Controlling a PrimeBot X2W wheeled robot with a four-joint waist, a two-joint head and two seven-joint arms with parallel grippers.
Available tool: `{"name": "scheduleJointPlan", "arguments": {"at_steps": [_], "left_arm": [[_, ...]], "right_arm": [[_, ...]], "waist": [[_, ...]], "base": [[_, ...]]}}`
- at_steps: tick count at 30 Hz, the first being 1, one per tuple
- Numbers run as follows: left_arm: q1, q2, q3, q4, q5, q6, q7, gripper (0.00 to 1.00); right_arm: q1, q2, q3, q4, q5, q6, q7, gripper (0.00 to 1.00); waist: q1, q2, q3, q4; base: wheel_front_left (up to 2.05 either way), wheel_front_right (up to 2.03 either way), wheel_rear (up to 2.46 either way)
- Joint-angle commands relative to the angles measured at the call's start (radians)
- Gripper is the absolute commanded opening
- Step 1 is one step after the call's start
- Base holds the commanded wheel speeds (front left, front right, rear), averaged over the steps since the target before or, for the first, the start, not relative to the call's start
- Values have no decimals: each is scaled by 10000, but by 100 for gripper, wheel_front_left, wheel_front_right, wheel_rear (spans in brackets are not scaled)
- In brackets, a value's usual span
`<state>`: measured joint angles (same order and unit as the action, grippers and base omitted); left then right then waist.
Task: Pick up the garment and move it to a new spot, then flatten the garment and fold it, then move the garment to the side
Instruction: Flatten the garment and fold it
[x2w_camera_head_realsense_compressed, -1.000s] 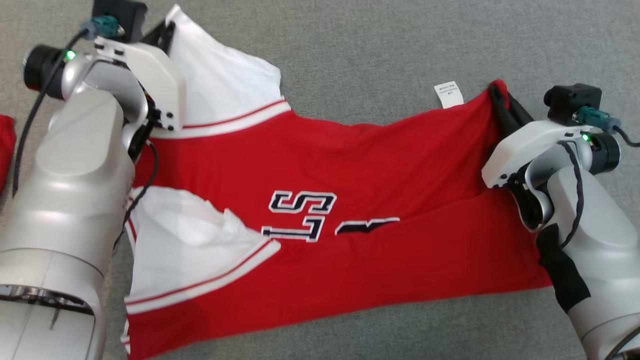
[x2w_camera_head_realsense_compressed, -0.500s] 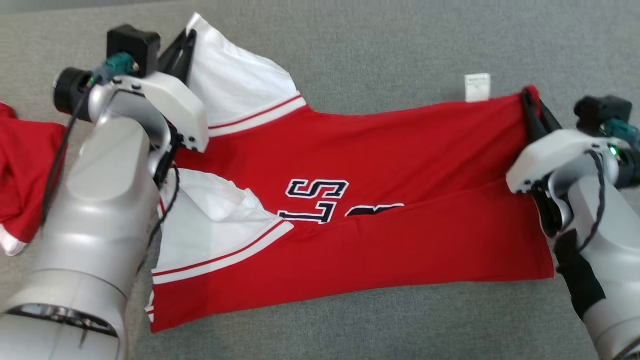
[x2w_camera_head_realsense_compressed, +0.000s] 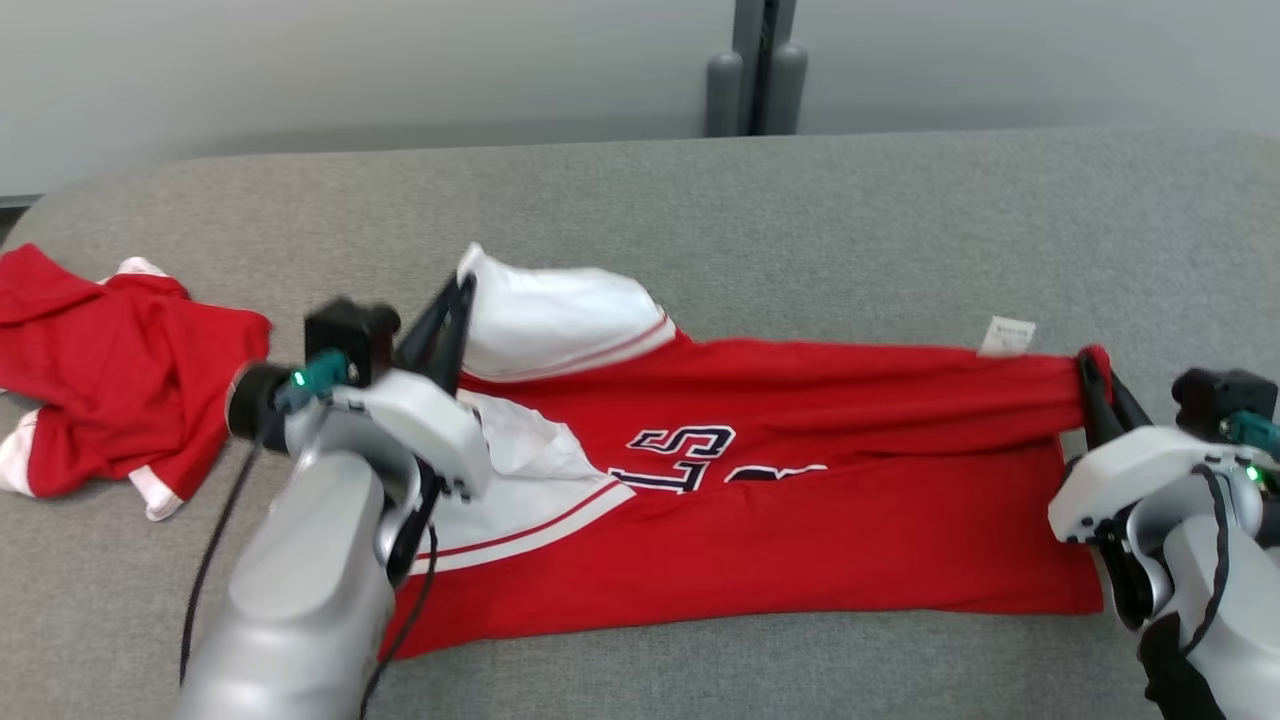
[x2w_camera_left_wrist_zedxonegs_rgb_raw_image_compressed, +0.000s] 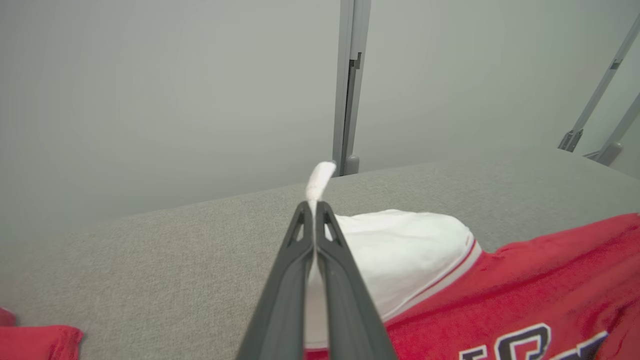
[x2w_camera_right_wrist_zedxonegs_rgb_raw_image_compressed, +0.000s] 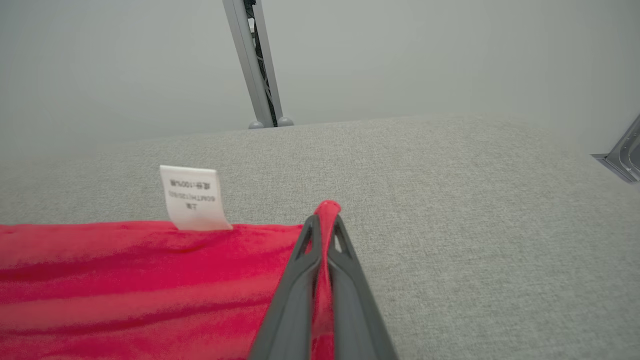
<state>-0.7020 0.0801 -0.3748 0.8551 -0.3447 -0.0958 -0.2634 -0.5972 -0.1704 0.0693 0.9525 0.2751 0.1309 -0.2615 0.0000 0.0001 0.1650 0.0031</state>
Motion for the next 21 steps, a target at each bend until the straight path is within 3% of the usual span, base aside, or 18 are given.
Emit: {"name": "scheduleJointPlan", "arguments": {"at_steps": [1, 10, 21], "left_arm": [[292, 58, 3, -173, 3, 26, -10, 0], [2811, 69, -130, -1733, -52, 207, -13, 0], [4965, 17, -93, -2810, -314, 468, -14, 0]], "right_arm": [[193, -90, -51, -55, -7, -4, -44, 0], [1440, -122, -431, -727, -402, -4, -46, 0], [3332, 440, -1365, -1980, -714, -4, -47, 0]], "waist": [[0, -1, -203, 199], [0, -1, -489, 530], [0, -1, -1036, 514]], "base": [[0, 0, 0], [0, 0, 0], [0, 0, 0]]}}
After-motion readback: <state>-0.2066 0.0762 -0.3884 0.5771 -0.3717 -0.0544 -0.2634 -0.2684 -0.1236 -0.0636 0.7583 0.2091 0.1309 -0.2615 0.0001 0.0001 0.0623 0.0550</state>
